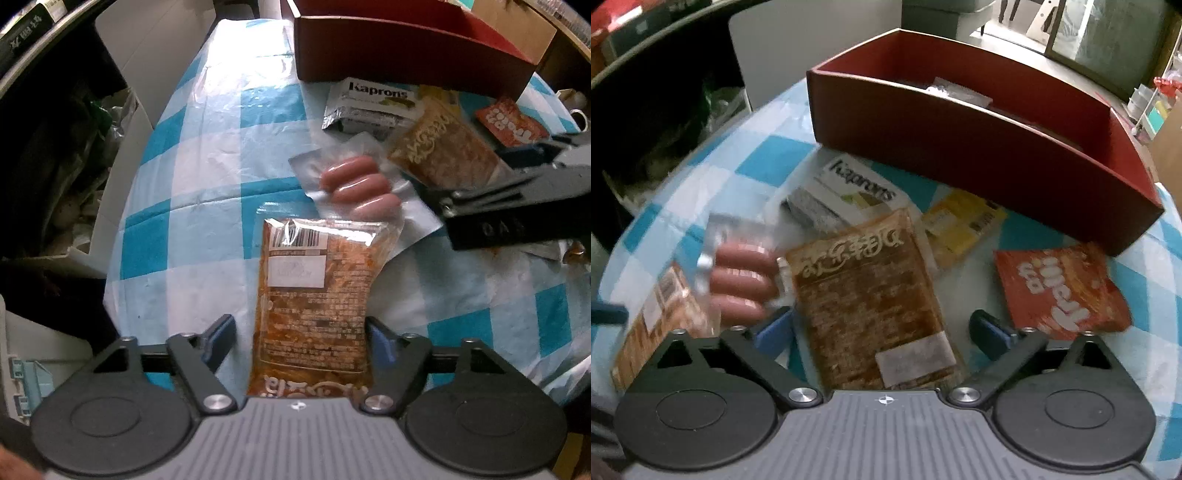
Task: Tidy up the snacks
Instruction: 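Grasp orange noodle-snack pack with left tool while right tool grasps brown snack pack, then lift both held snack packs and carry them over the red tray, then lower both packs into the red tray and open both tools, then move both tools back toward the remaining snacks on the cloth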
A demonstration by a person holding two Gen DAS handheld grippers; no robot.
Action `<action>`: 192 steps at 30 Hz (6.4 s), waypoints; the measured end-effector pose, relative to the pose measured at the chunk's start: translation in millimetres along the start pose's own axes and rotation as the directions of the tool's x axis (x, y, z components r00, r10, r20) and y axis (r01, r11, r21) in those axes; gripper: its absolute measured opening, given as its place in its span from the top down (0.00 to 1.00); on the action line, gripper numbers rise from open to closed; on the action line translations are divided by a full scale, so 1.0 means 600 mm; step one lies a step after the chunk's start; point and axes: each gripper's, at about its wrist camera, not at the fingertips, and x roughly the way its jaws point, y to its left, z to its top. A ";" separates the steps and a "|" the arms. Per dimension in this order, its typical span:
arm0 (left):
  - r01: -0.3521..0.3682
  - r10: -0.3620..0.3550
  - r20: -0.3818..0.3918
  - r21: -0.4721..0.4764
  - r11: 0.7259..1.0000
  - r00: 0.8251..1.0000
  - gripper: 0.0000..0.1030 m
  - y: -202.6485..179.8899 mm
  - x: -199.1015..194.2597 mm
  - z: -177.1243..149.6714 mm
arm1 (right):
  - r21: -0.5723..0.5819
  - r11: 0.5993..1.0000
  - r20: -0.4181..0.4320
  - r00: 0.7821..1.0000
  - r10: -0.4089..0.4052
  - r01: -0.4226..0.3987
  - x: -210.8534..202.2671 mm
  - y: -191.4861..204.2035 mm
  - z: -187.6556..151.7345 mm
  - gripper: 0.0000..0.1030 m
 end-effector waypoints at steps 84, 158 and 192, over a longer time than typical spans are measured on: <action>0.003 0.001 0.418 -0.009 1.000 0.909 0.58 -0.094 -0.104 0.350 | 0.252 0.962 0.324 0.946 0.017 -0.104 -0.149 -0.202 0.140 0.22; -0.050 0.056 0.289 -0.030 0.998 0.956 0.44 -0.090 -0.020 0.370 | 0.305 0.952 0.159 0.985 -0.064 0.013 -0.048 -0.231 0.149 0.13; 0.046 -0.044 0.015 -0.200 0.979 0.999 0.41 -0.038 0.011 0.141 | 0.222 0.974 0.127 0.992 0.027 -0.054 -0.127 -0.119 0.020 0.05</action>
